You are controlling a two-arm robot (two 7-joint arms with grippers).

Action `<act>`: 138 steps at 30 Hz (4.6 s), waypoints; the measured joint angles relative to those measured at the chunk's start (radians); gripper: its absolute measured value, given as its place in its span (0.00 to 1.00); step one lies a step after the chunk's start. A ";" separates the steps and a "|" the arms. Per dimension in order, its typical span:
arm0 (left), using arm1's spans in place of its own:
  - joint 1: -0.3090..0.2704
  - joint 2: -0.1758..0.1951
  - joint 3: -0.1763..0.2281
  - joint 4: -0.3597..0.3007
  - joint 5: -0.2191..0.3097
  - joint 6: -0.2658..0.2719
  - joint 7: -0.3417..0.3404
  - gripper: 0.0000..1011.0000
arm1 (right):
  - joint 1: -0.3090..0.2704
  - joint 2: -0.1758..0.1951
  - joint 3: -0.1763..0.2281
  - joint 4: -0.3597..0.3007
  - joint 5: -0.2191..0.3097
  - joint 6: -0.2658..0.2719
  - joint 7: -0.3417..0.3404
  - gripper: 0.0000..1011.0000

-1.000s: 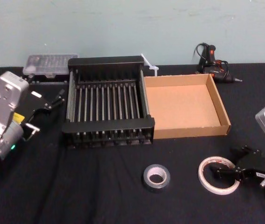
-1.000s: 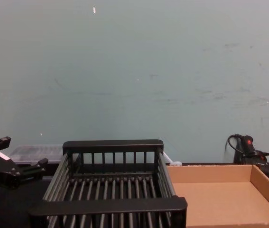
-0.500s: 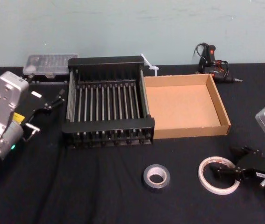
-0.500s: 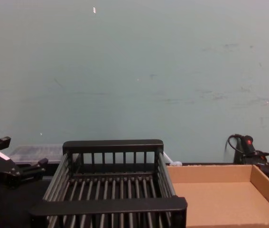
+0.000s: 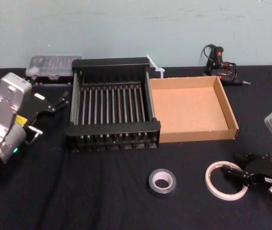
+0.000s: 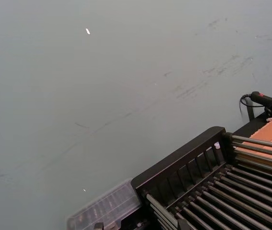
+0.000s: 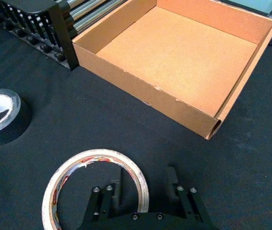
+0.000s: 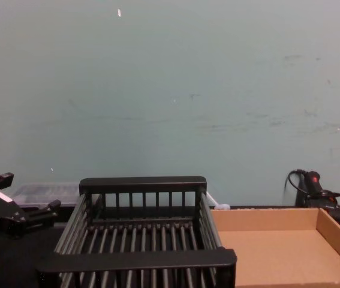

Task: Pick up the white tape and place it into the black box , Pick up the silver tape and place it into the brown box.

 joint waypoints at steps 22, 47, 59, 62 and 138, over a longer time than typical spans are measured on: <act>0.000 0.000 0.000 0.000 0.000 0.000 0.000 0.99 | 0.000 0.000 0.000 0.000 0.000 0.000 0.000 0.09; 0.000 0.000 0.000 0.000 0.000 0.000 0.000 0.99 | 0.023 -0.016 0.033 -0.035 0.035 -0.018 -0.018 0.09; 0.000 0.000 0.000 0.000 0.000 0.000 0.000 0.99 | 0.140 -0.076 -0.005 -0.010 0.000 -0.024 -0.044 0.09; 0.000 0.000 0.000 0.000 0.000 0.000 0.000 0.99 | 0.178 -0.094 -0.022 0.003 -0.017 -0.027 -0.043 0.09; 0.000 0.000 0.000 0.000 0.000 0.000 0.000 0.99 | 0.627 -0.426 -0.278 0.372 -0.193 -0.080 0.076 0.40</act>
